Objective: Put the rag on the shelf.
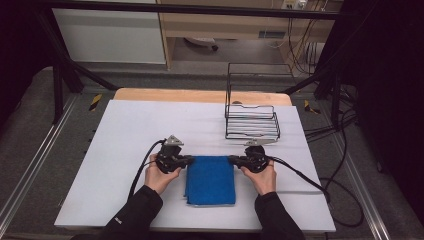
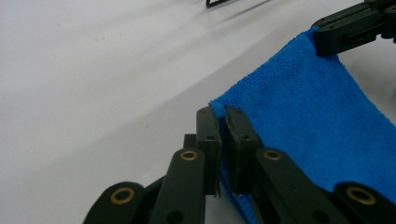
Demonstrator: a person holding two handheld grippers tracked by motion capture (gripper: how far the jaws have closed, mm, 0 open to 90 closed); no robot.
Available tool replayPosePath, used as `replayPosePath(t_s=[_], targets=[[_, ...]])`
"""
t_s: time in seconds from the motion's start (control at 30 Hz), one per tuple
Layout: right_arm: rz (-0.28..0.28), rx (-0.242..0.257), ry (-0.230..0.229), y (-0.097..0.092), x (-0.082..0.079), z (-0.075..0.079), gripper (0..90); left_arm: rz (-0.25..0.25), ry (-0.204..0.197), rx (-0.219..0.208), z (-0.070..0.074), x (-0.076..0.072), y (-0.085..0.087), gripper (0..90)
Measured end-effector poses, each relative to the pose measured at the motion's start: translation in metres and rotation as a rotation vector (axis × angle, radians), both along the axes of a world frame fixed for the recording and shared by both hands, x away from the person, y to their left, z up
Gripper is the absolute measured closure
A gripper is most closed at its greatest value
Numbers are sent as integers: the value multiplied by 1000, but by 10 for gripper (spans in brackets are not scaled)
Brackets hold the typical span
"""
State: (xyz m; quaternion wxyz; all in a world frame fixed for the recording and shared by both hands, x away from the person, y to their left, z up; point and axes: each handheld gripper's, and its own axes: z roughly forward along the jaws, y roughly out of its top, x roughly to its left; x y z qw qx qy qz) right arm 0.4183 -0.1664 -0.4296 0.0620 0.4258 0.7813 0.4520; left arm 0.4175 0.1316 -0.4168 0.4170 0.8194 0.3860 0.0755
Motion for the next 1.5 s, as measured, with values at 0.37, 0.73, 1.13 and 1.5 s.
replayPosePath(t_s=[0.37, 0.73, 1.13, 1.5], targets=[[0, 46, -90, -7, -17, 18, 864, -15, -86, -33, 17, -17, 1, 849], [12, 57, -172, -8, -26, 35, 864, -1, -146, -74, 34, -30, 5, 849], [7, 72, -266, -12, -35, 58, 864, 6, -223, -117, 53, -42, 3, 849], [-8, 82, -340, -15, -42, 74, 864, 15, -289, -160, 68, -45, 3, 848]])
